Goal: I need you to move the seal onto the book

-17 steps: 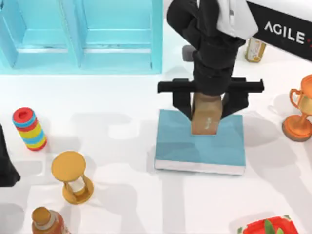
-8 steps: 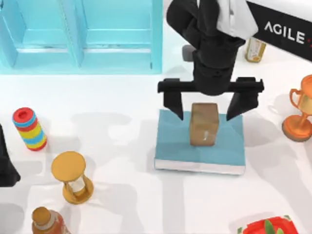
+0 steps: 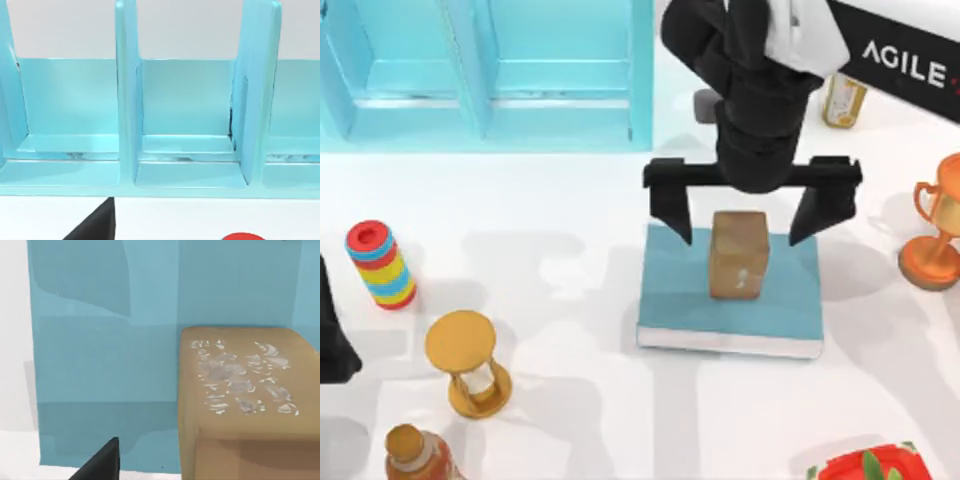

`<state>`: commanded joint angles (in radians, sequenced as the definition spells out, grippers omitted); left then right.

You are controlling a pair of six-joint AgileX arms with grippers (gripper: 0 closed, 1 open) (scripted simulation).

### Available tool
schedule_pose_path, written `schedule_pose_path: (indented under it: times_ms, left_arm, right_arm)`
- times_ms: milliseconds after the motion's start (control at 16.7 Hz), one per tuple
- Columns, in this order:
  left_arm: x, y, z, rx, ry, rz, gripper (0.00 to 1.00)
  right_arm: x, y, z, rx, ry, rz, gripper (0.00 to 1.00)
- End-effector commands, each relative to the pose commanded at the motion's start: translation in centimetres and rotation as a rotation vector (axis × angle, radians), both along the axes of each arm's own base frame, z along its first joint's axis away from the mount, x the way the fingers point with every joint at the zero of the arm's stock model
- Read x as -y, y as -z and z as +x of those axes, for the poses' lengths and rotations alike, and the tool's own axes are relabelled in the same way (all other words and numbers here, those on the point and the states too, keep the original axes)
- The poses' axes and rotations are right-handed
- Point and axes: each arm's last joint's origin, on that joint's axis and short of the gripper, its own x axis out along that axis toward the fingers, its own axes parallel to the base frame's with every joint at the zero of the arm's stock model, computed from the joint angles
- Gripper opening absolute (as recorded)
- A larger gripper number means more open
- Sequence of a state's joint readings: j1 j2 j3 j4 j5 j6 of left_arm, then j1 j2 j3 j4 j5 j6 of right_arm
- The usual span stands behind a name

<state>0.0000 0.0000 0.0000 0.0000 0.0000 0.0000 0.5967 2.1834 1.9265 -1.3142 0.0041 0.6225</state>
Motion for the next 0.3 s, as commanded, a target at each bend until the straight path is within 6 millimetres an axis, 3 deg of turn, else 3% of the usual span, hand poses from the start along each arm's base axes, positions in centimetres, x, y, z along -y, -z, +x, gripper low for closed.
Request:
schedule_pose_path:
  times_ms: [300]
  left_arm:
    - [0.0, 0.0, 0.0, 0.0, 0.0, 0.0, 1.0]
  right_arm:
    - [0.0, -2.6, 0.0, 0.002, -0.001, 0.001, 1.0]
